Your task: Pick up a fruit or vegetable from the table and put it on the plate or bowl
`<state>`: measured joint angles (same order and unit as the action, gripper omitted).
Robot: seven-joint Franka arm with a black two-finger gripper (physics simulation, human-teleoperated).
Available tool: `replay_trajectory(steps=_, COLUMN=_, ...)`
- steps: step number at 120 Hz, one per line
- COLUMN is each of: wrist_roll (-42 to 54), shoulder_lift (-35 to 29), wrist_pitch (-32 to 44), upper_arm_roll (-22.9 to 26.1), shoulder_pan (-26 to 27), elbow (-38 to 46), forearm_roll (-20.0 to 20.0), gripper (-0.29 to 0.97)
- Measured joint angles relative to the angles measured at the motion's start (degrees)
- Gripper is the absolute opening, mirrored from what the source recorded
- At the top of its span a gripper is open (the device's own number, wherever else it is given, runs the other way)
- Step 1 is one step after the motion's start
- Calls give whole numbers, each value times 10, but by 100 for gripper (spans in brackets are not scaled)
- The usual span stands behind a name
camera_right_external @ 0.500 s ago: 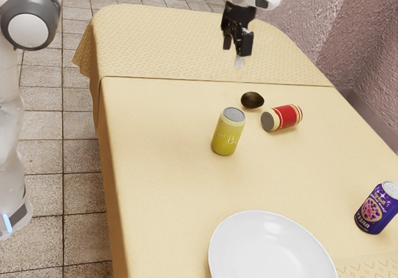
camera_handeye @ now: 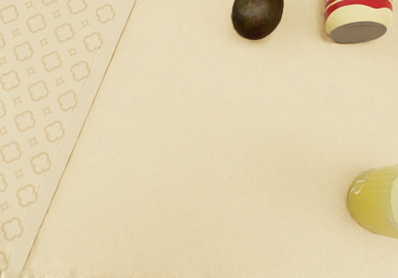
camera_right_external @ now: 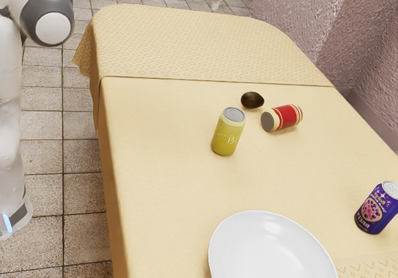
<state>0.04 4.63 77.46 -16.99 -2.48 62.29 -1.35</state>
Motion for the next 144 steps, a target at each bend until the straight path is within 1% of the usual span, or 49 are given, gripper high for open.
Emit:
replay_trajectory(steps=6, wrist_roll=1, shoulder_lift=33, wrist_pitch=8, upper_arm_roll=-14, shoulder_pan=-10, elbow=0, forearm_roll=-1, gripper=68)
replay_trajectory(steps=15, wrist_roll=6, shoulder_lift=72, wrist_pitch=30, upper_arm_roll=-18, shoulder_pan=-14, elbow=0, forearm_roll=0, gripper=68)
replay_trajectory(steps=29, wrist_roll=13, shoulder_lift=103, wrist_pitch=65, upper_arm_roll=-17, shoulder_pan=-7, elbow=0, forearm_roll=29, gripper=68)
replay_trajectory(steps=45, wrist_roll=19, shoulder_lift=161, wrist_pitch=127, upper_arm_roll=-18, shoulder_pan=-6, elbow=-2, forearm_roll=44, gripper=68)
replay_trajectory(steps=67, wrist_roll=27, shoulder_lift=226, wrist_pitch=215, upper_arm_roll=-19, shoulder_pan=-28, elbow=-6, forearm_roll=54, gripper=68)
replay_trajectory(steps=77, wrist_roll=30, shoulder_lift=246, wrist_pitch=255, upper_arm_roll=-7, shoulder_pan=-29, elbow=-8, forearm_roll=61, gripper=68)
replay_trajectory(steps=88, wrist_roll=32, shoulder_lift=307, wrist_pitch=288, upper_arm_roll=23, shoulder_pan=-48, elbow=-74, forearm_roll=65, gripper=68)
replay_trajectory(steps=96, wrist_roll=34, shoulder_lift=345, wrist_pitch=304, upper_arm_roll=39, shoulder_pan=-67, elbow=-106, forearm_roll=67, gripper=68)
replay_trajectory(steps=106, wrist_roll=36, shoulder_lift=385, wrist_pitch=316, upper_arm_roll=60, shoulder_pan=-88, elbow=-150, forearm_roll=67, gripper=68)
replay_trajectory(steps=115, wrist_roll=37, shoulder_lift=417, wrist_pitch=323, upper_arm_roll=72, shoulder_pan=-95, elbow=-181, forearm_roll=68, gripper=68)
replay_trajectory(steps=129, wrist_roll=39, shoulder_lift=443, wrist_pitch=332, upper_arm_roll=86, shoulder_pan=-98, elbow=-198, forearm_roll=68, gripper=68)
replay_trajectory(steps=144, wrist_roll=40, shoulder_lift=464, wrist_pitch=342, upper_arm_roll=91, shoulder_pan=-101, elbow=-200, forearm_roll=68, gripper=68)
